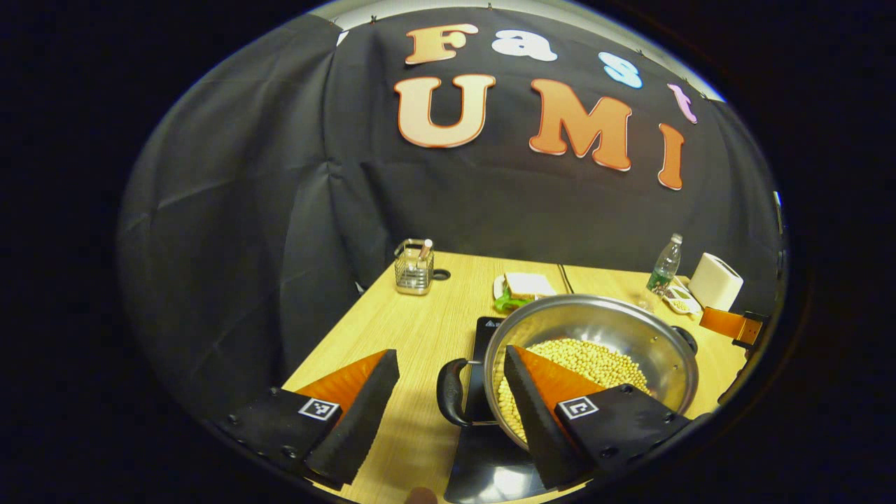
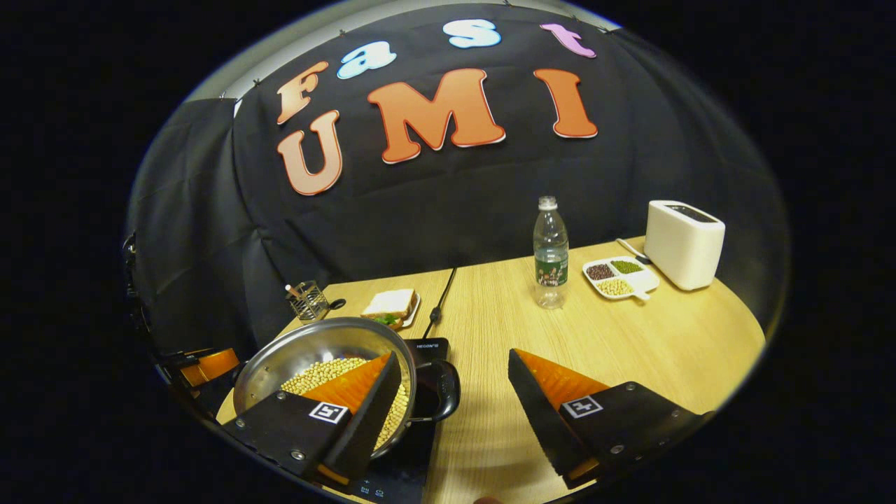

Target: First push the handle of the pot to place it horizontally, then grasp the pot with both hands and set it on the induction cooktop.

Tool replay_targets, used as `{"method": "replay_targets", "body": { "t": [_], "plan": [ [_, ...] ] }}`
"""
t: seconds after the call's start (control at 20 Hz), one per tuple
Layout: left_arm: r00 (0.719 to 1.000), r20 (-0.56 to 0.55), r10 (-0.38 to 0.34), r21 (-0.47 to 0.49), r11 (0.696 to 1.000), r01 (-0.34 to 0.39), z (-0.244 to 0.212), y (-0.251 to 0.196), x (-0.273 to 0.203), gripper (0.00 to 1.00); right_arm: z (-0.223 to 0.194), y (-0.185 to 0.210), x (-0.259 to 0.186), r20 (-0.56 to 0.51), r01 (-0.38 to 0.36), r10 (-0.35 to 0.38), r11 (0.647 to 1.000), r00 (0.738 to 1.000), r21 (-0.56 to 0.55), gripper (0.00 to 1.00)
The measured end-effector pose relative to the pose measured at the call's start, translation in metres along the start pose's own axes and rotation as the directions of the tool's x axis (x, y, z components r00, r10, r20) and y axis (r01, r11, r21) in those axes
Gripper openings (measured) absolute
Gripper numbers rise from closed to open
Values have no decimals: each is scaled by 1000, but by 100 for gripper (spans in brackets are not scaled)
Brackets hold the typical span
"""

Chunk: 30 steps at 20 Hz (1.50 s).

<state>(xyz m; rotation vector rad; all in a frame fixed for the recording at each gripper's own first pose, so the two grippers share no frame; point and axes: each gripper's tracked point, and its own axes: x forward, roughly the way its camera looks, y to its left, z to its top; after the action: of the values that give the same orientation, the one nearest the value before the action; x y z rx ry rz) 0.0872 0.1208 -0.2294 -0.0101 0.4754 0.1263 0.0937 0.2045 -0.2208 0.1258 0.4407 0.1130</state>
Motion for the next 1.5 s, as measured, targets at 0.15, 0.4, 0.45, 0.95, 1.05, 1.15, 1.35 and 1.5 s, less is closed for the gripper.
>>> {"method": "replay_targets", "body": {
  "t": [0.15,0.4,0.45,0.95,1.05,1.15,1.35,1.5],
  "plan": [
    [995,101,0,10,1000,-1,37,-14,-31,98,33,-1,-28,65,-34,35,999,997,-17,96],
    [965,245,-90,-49,993,105,104,-61,-96,97,93,-23,-84,183,-22,37,996,982,-81,95],
    [956,280,-91,-49,993,109,119,-64,-111,98,103,-28,-96,203,-20,39,995,978,-94,95],
    [859,488,-156,17,985,169,197,-138,-237,96,173,-84,-196,350,-6,50,992,935,-125,95],
    [841,506,-191,28,978,206,202,-160,-247,96,181,-104,-209,371,21,26,992,928,-123,95],
    [849,475,-230,44,970,238,191,-184,-243,96,185,-119,-219,382,40,9,992,924,-118,95],
    [844,417,-337,34,934,356,181,-225,-240,97,193,-136,-229,411,42,2,994,912,-99,100],
    [849,410,-334,48,937,346,182,-232,-233,97,194,-145,-229,418,46,-6,995,908,-84,95]
  ]
}}
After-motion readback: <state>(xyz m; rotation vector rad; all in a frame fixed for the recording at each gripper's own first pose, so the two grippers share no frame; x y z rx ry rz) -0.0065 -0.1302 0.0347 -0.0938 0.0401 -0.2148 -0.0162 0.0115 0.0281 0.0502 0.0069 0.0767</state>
